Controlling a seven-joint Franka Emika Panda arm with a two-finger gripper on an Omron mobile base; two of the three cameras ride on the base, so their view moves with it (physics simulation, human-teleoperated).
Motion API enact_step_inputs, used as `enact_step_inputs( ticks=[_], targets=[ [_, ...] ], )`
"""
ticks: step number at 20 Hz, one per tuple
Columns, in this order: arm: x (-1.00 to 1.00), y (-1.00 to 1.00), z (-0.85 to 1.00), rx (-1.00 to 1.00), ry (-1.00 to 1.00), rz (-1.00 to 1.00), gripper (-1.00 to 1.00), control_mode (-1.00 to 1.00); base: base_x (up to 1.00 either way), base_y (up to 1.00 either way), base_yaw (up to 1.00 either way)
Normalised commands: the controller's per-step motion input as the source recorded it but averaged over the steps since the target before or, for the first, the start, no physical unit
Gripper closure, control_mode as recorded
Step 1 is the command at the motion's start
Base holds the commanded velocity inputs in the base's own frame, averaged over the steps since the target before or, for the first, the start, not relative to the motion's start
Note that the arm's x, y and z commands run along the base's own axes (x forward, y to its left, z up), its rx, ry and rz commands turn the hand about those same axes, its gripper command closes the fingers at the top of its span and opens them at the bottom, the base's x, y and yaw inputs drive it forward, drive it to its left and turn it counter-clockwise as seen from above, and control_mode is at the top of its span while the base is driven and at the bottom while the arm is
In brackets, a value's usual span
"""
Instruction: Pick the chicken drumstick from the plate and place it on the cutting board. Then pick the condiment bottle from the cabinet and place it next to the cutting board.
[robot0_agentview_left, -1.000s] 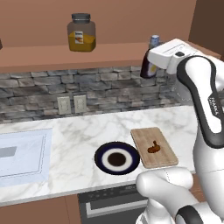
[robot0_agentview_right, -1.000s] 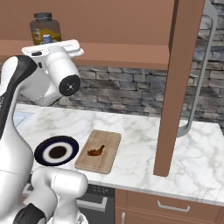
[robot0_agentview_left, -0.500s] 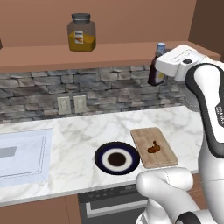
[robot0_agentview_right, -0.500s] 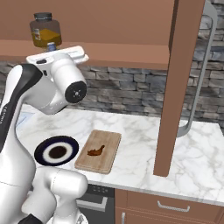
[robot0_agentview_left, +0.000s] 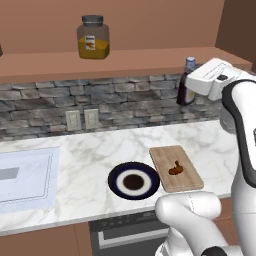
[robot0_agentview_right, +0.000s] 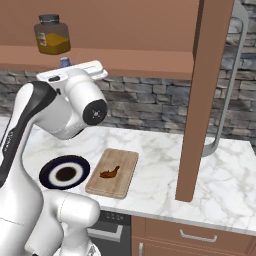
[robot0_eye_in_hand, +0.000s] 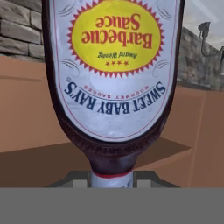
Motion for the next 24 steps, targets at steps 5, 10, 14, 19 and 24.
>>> enact_step_inputs(
  ticks=[5, 10, 14, 19, 24],
  targets=[
    [-0.25, -0.02, -0.15, 0.10, 0.04, 0.00, 1.00, -1.00, 0.00, 0.00, 0.00],
    [-0.27, -0.01, -0.19, 0.11, 0.02, 0.00, 1.00, -1.00, 0.00, 0.00, 0.00],
    [-0.26, -0.01, -0.17, 0.09, 0.03, 0.00, 1.00, -1.00, 0.00, 0.00, 0.00],
    [-0.26, -0.17, -0.05, 0.04, 0.03, 0.00, 1.00, -1.00, 0.00, 0.00, 0.00],
    [-0.25, -0.24, 0.00, 0.00, 0.02, 0.00, 1.00, -1.00, 0.00, 0.00, 0.00]
  ],
)
